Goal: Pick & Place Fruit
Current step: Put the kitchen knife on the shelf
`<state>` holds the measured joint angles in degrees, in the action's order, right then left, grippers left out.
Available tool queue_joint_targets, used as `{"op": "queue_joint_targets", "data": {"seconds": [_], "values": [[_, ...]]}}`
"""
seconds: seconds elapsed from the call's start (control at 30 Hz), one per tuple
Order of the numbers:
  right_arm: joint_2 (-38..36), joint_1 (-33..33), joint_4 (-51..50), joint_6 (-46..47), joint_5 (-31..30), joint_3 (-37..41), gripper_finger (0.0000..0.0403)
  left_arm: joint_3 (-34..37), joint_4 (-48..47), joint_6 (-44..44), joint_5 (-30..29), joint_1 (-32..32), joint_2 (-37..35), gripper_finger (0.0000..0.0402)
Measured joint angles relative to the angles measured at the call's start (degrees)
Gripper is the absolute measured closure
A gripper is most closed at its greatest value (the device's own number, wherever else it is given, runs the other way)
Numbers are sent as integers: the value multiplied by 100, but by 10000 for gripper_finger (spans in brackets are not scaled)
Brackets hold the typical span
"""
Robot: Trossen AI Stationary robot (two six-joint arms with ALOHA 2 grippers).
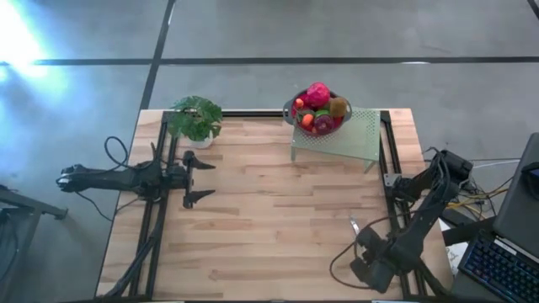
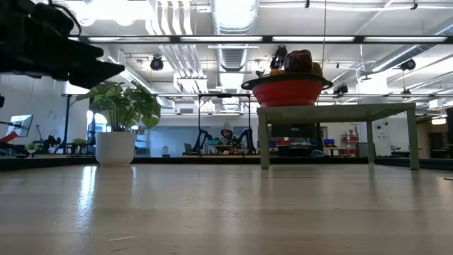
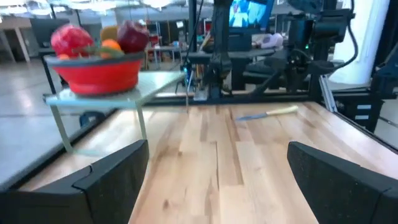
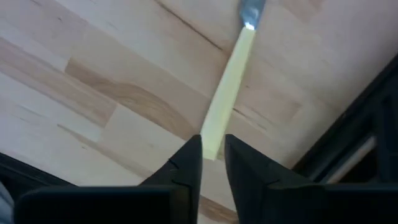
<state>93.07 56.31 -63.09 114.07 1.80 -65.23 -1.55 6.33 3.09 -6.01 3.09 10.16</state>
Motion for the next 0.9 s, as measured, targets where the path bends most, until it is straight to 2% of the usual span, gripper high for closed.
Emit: {"op": "queue_joint_targets", "data": {"seconds": [0.4,0.67,0.9], "values": [[377,84,233,144,36,-25,252,104,-428,-356,53,0,15,14],[613,136,323,153,18,9,222,106,-431,-358,51,0,15,14],[777,216,533,251,18,203,212,110,-437,-358,49,0,15,14]]}}
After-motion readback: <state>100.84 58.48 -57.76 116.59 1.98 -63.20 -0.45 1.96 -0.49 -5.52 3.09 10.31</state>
